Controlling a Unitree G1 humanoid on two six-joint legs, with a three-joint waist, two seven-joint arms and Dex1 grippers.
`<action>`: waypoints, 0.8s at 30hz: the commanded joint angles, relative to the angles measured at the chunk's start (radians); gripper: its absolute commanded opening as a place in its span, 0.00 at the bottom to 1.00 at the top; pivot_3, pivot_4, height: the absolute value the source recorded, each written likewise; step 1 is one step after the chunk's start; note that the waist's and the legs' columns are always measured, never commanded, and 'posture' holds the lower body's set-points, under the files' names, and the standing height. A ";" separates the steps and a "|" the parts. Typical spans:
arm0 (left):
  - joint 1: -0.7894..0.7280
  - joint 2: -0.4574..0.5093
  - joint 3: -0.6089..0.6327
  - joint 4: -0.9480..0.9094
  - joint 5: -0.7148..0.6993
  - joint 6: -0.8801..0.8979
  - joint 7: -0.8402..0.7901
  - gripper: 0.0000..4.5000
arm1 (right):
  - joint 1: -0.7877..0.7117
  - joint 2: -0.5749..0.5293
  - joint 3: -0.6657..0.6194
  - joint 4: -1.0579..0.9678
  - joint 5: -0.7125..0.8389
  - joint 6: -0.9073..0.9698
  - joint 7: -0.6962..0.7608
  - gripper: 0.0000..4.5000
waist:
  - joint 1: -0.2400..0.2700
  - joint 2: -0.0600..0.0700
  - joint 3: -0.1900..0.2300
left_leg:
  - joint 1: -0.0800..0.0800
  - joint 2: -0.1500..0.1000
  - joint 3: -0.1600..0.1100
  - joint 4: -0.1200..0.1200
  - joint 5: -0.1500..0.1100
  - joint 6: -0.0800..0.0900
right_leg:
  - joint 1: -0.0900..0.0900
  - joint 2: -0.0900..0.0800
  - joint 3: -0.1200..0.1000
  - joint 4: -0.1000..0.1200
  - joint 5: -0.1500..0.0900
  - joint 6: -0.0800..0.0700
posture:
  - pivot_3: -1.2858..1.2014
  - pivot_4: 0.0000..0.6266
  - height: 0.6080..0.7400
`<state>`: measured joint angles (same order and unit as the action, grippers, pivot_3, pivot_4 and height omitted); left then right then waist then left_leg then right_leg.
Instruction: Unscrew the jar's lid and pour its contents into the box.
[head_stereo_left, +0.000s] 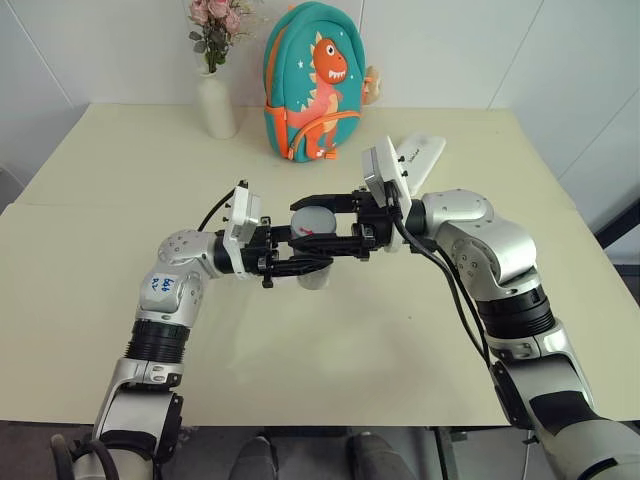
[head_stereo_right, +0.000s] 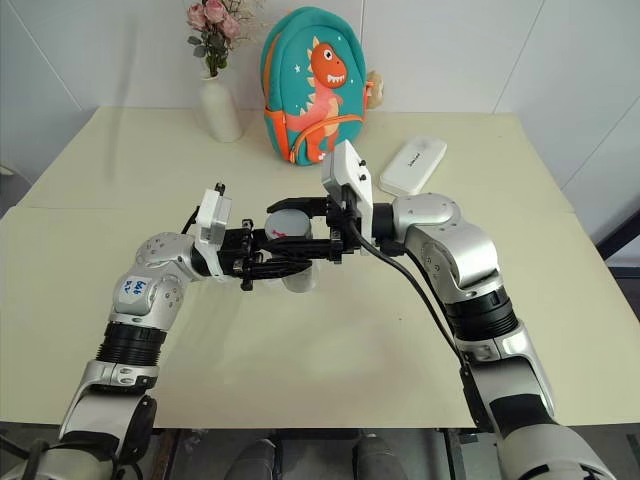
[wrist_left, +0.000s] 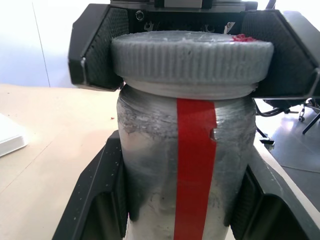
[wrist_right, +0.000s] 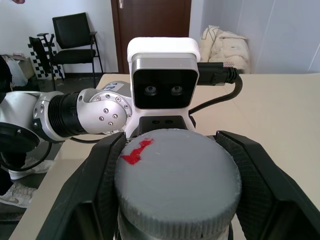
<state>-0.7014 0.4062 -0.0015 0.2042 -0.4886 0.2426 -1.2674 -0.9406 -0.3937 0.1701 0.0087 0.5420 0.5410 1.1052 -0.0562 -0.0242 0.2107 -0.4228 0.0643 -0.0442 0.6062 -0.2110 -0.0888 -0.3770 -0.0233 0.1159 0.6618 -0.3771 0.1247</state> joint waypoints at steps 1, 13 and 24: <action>0.058 -0.019 -0.086 -0.018 0.024 0.011 -0.042 0.45 | -0.090 0.017 -0.144 -0.049 0.036 -0.064 -0.089 0.57 | 0.000 0.000 0.000 | 0.000 0.000 0.000 0.000 0.000 0.000 | 0.000 0.000 0.000 0.000 0.000 0.000 | 0.52 0.24 1.00; 0.085 -0.045 -0.103 -0.028 0.031 -0.009 -0.043 0.45 | -0.096 0.046 -0.150 -0.055 0.043 -0.088 -0.104 0.57 | 0.000 0.000 0.000 | 0.000 0.000 0.000 0.000 0.000 0.000 | 0.000 0.000 0.000 0.000 0.000 0.000 | 0.52 0.24 1.00; 0.115 -0.031 -0.123 -0.047 0.034 -0.012 -0.051 0.45 | -0.122 0.052 -0.154 -0.030 0.035 -0.109 -0.091 0.57 | 0.001 0.000 0.000 | 0.000 0.000 0.000 0.000 0.000 0.000 | 0.000 0.000 0.000 0.000 0.000 0.000 | 0.52 0.24 1.00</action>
<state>-0.6623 0.3903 0.0216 0.1744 -0.5097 0.2151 -1.2427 -0.9405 -0.3539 0.1605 0.0106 0.5524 0.5419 1.0803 -0.0556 -0.0242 0.2107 -0.4228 0.0643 -0.0442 0.6066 -0.2110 -0.0889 -0.3770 -0.0234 0.1159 0.6621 -0.3771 0.1247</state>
